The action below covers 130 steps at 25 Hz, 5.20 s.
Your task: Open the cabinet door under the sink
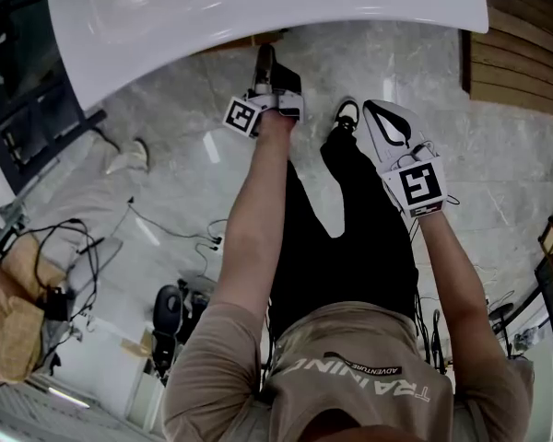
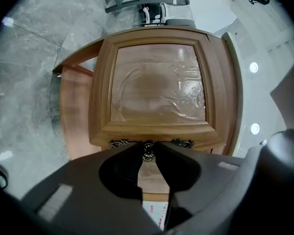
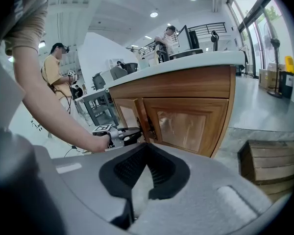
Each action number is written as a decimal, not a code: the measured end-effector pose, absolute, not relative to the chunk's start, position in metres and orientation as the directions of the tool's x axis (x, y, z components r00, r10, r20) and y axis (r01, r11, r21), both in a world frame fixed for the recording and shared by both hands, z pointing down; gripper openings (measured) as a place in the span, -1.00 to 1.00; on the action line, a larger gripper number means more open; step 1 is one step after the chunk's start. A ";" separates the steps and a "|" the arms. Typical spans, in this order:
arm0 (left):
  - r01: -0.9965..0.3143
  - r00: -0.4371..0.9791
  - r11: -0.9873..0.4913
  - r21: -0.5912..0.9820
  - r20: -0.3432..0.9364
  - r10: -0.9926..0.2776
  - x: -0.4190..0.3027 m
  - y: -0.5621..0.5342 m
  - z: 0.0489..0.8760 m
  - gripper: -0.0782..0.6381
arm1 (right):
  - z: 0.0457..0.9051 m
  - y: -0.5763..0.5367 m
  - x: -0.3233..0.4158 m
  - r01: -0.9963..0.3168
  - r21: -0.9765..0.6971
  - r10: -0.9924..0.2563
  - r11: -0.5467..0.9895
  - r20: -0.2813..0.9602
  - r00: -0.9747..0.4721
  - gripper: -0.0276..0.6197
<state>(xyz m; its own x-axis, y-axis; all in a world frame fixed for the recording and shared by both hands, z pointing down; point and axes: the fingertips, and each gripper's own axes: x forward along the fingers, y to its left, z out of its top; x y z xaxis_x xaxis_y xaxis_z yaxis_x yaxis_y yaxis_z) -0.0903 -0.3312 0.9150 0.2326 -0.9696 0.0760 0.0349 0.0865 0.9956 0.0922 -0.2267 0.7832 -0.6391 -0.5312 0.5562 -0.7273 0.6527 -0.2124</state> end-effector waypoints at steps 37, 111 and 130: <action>0.028 0.634 0.108 0.994 0.065 -0.770 -0.149 -0.191 0.915 -0.51 | 0.775 -0.139 -0.062 -0.769 -0.186 -0.570 0.612 0.571 -0.591 -0.91; -0.794 0.596 -0.421 0.438 0.422 -0.683 -0.173 -0.122 0.585 -0.74 | 0.568 -0.108 -0.021 -0.831 -0.038 -0.735 0.555 0.445 -0.511 -0.91; -0.873 0.481 -0.488 -0.004 0.159 -0.862 -0.110 -0.198 0.389 -0.73 | 0.381 -0.183 0.016 -0.761 0.178 -0.781 0.624 0.108 -0.615 -0.91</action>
<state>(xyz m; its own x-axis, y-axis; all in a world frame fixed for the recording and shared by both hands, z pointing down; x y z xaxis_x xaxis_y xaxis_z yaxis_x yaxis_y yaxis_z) -0.1096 -0.1977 0.3892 0.4813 -0.8620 0.1588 -0.8728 -0.4880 -0.0039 0.0155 -0.1830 0.3809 -0.6152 -0.7809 0.1079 -0.7608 0.6240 0.1782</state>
